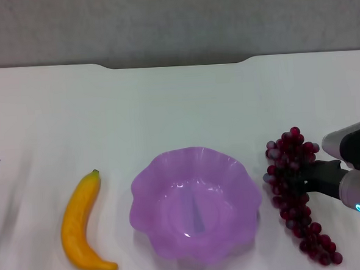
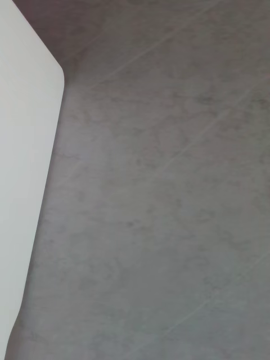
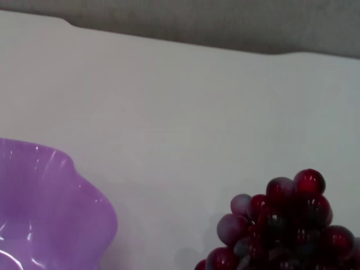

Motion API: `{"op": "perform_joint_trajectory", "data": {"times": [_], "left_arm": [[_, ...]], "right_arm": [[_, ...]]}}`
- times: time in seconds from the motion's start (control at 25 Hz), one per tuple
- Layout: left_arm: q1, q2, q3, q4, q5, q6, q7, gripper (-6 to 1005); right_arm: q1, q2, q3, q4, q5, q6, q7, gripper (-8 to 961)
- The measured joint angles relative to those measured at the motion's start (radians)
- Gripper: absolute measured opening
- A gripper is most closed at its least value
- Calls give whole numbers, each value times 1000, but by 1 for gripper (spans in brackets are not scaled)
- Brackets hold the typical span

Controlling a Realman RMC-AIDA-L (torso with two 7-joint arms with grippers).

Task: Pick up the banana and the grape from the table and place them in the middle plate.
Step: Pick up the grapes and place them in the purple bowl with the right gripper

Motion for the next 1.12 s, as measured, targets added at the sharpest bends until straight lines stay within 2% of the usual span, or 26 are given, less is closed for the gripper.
{"op": "perform_joint_trajectory", "data": {"times": [0.4,0.8,1.12], "left_arm": [[0,0,0,0,-1,0,0,792],[0,0,0,1,-1,-1,0,793],[-1,0,0,2,-1,-2,1,793]], "right_arm": [[-30,-1,-46,9,-4,-94,-5,335],[-39,-1,-77,18,-5,-138,-6,309],[-59,-2,-116,10,-5,-247,-6,291]]}}
